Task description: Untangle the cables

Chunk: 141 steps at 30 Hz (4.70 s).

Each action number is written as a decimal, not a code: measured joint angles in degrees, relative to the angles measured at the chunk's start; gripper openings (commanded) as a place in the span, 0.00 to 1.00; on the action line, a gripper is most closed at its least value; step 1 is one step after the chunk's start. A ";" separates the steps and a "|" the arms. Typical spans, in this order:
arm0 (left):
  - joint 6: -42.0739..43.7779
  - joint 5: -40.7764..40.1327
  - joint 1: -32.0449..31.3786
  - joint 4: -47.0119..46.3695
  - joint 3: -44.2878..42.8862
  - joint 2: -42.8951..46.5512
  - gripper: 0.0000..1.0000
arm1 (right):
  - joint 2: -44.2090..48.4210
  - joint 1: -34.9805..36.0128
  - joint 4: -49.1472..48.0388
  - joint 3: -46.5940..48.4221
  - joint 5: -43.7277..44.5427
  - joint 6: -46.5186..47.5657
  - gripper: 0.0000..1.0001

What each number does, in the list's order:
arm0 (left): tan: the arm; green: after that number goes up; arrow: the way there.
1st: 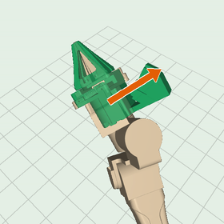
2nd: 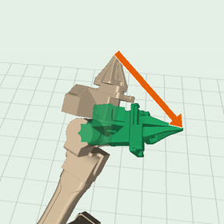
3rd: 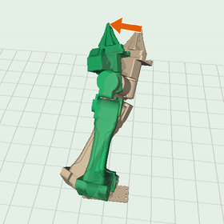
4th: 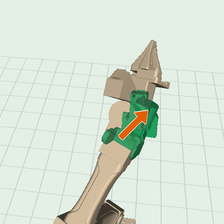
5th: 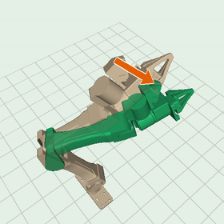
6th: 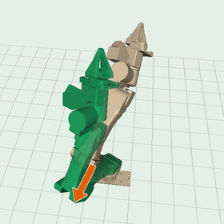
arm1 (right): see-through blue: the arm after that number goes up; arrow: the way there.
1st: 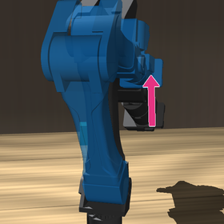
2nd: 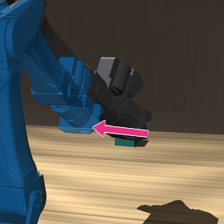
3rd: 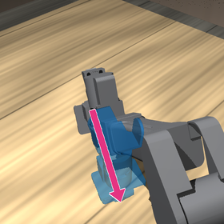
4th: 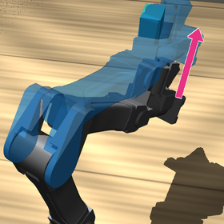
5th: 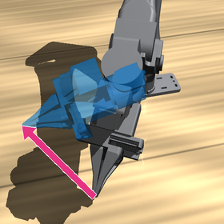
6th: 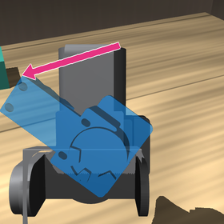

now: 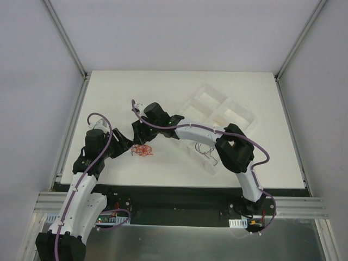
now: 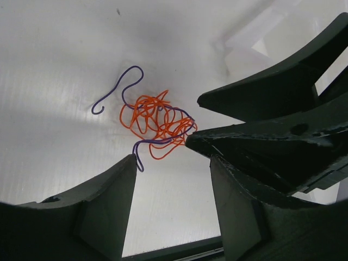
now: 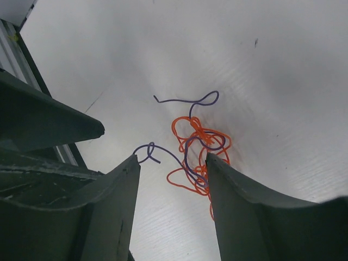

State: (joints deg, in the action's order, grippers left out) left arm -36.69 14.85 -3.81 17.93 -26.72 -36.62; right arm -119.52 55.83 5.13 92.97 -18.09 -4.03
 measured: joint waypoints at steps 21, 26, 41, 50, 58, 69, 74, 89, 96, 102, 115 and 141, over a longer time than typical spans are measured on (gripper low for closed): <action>-0.42 2.19 0.00 1.92 -0.02 1.49 0.79 | -3.52 0.35 6.69 2.58 -1.22 1.53 0.01; -0.42 8.50 -0.02 -2.12 -0.02 -6.29 0.82 | 4.20 -0.74 5.29 -3.26 -4.98 -2.23 0.00; -3.65 13.60 -0.02 -8.94 0.39 -15.10 0.92 | 14.58 -1.01 -0.26 -6.64 -12.44 -12.22 0.00; -4.28 11.04 0.00 -10.40 0.42 -13.84 0.94 | 25.73 -0.66 10.73 -5.88 -3.80 -8.20 0.00; -2.93 10.19 0.04 -10.38 0.42 -15.61 0.90 | 47.41 -2.08 15.30 -6.32 0.98 -2.36 0.00; -1.27 17.73 0.07 -11.41 -2.47 -17.55 0.91 | 59.28 -9.01 22.34 -15.87 3.30 7.89 0.00; -1.25 20.87 0.07 -12.20 -3.37 -18.62 0.92 | 59.78 -15.98 28.72 -18.21 5.66 9.09 0.01; -1.22 22.58 0.07 -12.94 -4.74 -23.78 0.91 | 50.97 -18.86 45.38 -24.06 17.42 12.90 0.00; -1.25 23.34 0.07 -13.03 -4.94 -23.80 0.89 | 39.95 -18.91 39.36 -25.22 24.61 13.00 0.00; -1.25 24.15 0.07 -13.03 -4.13 -23.56 0.91 | 29.77 -18.45 36.06 -25.11 25.46 12.41 0.04; 0.26 11.26 0.02 -6.19 -4.98 -28.87 0.77 | 40.30 -14.64 38.25 -25.38 28.61 10.75 0.57; 3.72 9.03 -1.88 -4.61 -7.26 -26.18 0.00 | 15.98 -0.33 8.59 -16.06 2.27 -6.62 0.69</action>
State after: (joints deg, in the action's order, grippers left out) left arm -32.97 23.88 -5.69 13.32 -33.98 -62.81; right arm -103.55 55.51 13.72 76.90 -15.81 -10.66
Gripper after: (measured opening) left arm 0.043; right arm 0.694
